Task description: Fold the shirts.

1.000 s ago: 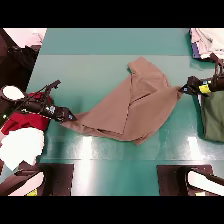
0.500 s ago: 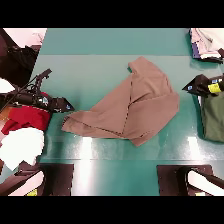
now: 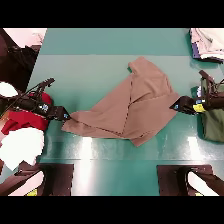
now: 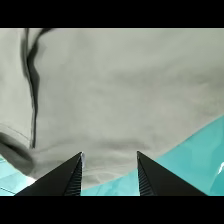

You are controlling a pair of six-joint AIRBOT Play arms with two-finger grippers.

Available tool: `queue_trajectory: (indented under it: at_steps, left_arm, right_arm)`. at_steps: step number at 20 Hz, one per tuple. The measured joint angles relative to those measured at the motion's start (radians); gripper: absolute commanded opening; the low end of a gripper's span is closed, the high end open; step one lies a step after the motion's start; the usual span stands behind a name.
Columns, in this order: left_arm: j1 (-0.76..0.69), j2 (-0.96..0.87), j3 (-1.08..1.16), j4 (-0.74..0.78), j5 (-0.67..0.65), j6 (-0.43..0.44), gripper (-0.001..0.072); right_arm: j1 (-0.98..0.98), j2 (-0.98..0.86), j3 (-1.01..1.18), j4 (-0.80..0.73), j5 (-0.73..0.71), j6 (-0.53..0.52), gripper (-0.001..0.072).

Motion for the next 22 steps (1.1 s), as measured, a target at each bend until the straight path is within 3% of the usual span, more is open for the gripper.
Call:
queue_trajectory:
  at_steps: [13,22]
  left_arm:
    - [-0.058,-0.024,-0.058,-0.021,0.087,0.171,0.0615]
    - [-0.138,-0.033,-0.063,0.057,0.176,0.105,0.0615]
  right_arm:
    - [0.006,0.010,-0.037,0.006,-0.016,0.000,0.0390]
    - [0.006,0.010,-0.037,0.006,-0.015,0.000,0.0390]
